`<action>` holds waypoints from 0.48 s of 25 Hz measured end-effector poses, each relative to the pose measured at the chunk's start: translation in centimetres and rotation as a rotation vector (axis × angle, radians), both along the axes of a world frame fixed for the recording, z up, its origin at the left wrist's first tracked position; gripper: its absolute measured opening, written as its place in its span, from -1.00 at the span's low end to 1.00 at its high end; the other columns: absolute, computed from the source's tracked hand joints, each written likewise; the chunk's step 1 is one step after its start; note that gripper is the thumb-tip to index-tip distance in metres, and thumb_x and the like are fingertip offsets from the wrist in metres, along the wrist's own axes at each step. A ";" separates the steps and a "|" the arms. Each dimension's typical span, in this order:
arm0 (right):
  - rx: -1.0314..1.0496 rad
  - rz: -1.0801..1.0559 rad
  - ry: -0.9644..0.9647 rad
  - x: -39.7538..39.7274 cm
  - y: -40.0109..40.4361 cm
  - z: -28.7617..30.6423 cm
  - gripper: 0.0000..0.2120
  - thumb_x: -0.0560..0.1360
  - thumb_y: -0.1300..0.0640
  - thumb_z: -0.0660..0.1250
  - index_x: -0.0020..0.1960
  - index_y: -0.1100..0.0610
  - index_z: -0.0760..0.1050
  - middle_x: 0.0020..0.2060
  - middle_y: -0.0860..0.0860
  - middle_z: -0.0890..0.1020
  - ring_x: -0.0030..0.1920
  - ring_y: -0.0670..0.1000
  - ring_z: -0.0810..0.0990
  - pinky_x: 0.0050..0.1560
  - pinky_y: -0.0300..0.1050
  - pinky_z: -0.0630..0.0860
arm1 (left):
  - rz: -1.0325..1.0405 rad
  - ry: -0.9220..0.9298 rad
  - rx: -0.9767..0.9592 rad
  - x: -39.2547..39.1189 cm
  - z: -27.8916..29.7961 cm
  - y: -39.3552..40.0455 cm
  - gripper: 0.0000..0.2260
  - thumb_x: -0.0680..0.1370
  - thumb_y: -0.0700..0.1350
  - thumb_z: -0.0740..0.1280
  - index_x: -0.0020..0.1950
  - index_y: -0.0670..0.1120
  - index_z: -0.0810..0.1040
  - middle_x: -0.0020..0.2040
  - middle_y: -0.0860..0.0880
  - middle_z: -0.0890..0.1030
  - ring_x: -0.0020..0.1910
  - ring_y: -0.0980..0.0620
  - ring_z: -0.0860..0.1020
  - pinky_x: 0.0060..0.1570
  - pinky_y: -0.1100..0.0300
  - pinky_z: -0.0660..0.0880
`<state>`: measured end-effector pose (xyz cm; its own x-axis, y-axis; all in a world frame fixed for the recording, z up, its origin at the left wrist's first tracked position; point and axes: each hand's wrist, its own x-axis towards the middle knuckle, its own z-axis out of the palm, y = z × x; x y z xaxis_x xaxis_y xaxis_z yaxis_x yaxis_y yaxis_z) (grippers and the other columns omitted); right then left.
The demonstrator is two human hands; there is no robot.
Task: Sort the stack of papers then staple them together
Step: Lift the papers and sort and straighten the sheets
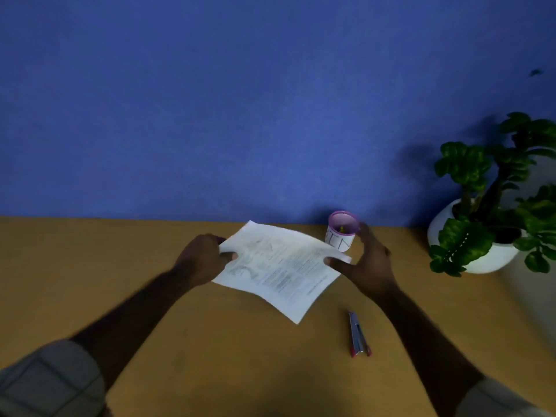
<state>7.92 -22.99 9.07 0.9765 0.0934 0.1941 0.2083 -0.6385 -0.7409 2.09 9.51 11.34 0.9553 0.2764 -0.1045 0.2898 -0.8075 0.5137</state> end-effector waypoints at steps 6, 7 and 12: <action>0.071 0.591 0.252 -0.8 4.8 4.7 -0.28 0.27 -0.03 0.62 0.36 -0.04 0.42 0.16 -0.15 0.61 0.17 -0.12 0.59 0.12 -0.12 0.57 | -0.351 0.093 0.276 2.4 6.7 -2.5 -0.68 0.51 0.03 0.49 0.22 -0.04 0.67 0.14 -0.02 0.71 0.07 -0.05 0.66 -0.02 0.16 0.52; 0.123 0.566 0.250 -1.2 5.3 4.4 -0.48 0.33 0.10 0.59 0.26 0.00 0.53 0.07 -0.11 0.67 0.08 -0.10 0.65 0.06 -0.06 0.61 | -0.384 0.103 0.308 2.6 7.3 -2.8 -0.68 0.50 0.04 0.49 0.22 -0.04 0.67 0.14 -0.03 0.71 0.08 -0.06 0.66 -0.01 0.15 0.52; 0.417 0.352 0.403 -1.6 5.0 2.7 -0.77 0.45 0.26 0.49 0.10 0.15 0.63 0.04 0.10 0.72 0.00 0.08 0.72 0.00 0.05 0.67 | -0.401 -0.055 0.405 2.5 8.1 -2.5 -0.74 0.56 -0.04 0.41 0.25 0.02 0.66 0.19 -0.01 0.70 0.11 -0.06 0.64 0.03 0.12 0.49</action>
<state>6.32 -18.02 11.81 0.9052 0.4155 -0.0896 0.0078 -0.2271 -0.9738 4.61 6.99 19.42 0.9948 -0.1015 -0.0133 -0.0985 -0.9844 0.1456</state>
